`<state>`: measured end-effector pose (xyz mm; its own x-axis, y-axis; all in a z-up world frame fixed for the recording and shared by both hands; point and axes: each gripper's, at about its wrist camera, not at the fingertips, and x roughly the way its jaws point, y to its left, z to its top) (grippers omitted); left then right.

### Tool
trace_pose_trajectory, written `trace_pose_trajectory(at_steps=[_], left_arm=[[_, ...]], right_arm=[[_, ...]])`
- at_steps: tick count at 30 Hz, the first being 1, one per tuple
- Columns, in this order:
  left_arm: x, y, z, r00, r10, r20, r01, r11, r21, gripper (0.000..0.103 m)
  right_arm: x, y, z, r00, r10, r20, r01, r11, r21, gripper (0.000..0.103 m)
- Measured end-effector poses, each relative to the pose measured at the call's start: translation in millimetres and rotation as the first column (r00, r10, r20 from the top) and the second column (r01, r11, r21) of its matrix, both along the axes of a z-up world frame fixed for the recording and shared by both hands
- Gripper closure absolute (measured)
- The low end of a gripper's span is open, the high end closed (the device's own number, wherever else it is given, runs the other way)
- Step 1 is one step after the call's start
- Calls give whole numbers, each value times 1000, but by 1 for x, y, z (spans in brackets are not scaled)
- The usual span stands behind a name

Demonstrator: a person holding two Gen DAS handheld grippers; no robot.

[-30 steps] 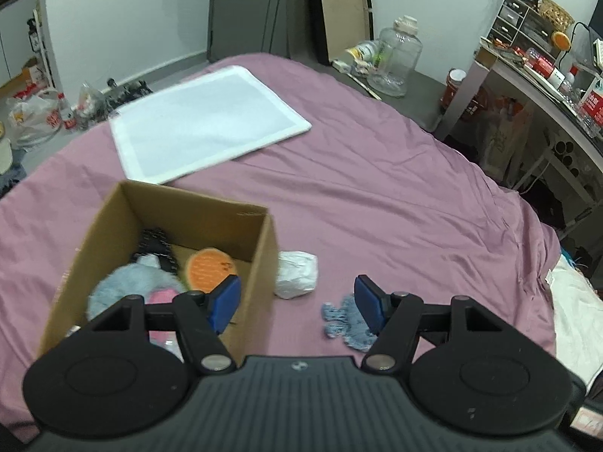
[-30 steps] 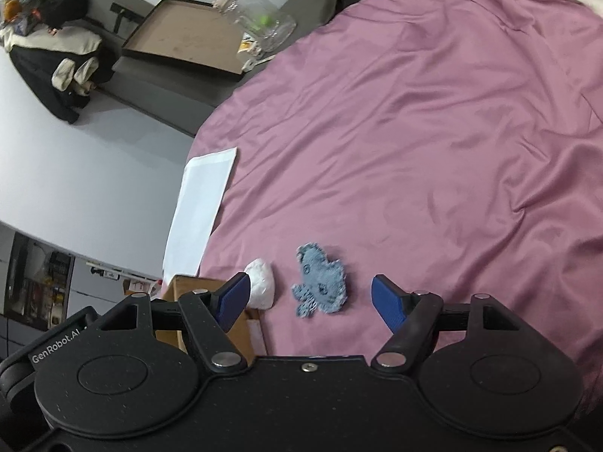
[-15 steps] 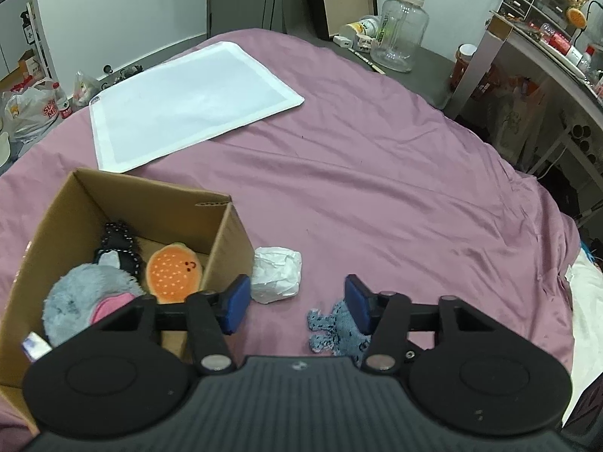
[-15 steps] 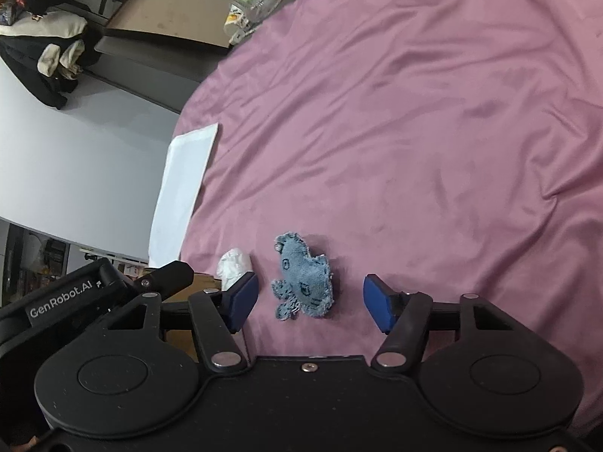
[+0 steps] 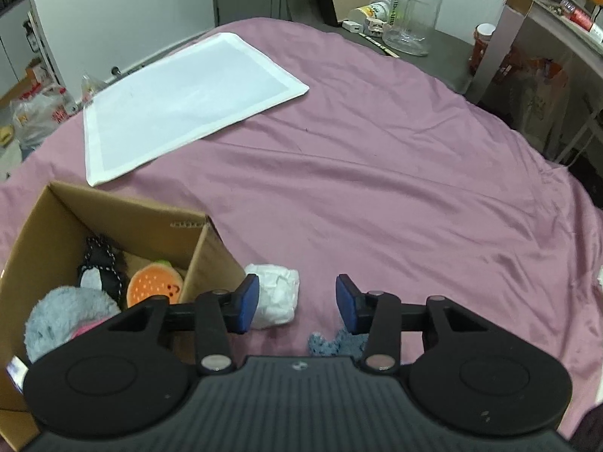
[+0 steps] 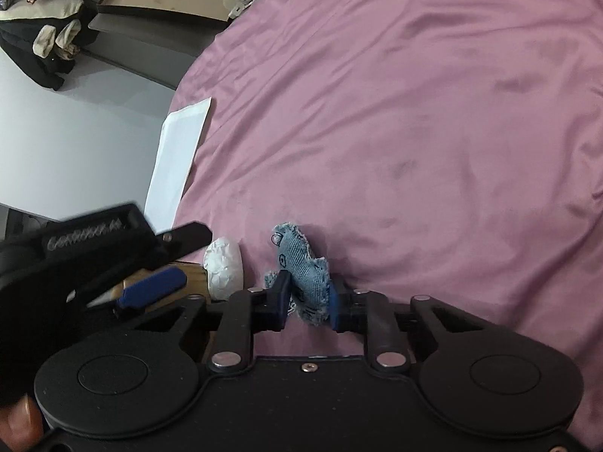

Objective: Organize soft objects
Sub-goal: 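Grasp the white tissue ball with the left gripper while the right gripper grasps the octopus plush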

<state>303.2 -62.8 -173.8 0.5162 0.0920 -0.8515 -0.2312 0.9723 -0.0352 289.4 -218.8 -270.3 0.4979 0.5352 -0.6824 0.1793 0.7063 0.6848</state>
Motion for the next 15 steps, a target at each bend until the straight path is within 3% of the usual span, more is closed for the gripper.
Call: trace_pose_trajectory(at_steps=[5,10,12,13,15], left_arm=[[7,-14,-1,1000,-17,7,17,999,39,59],[10,-33,-11,998,-57,-17,59,988,141,60],[10,-40,-15,999,-44,-14,46,961,274,60],[10,-43,-17,999,-52,-15,54,952,300,60],[14,-41,-24,997,-51,-60,66,962,263,60]], right_arm=[[-2,-14,0,997,-79,3,79,997,3,87],[-5,-30,1,986,-169,3,169,986,-1,87],[-6,-38,0,980,-200,0,200,980,-3,87],[-7,-40,-1,977,-213,-2,213,977,-3,87],[-7,-44,-1,973,-230,-3,230,973,-7,87]])
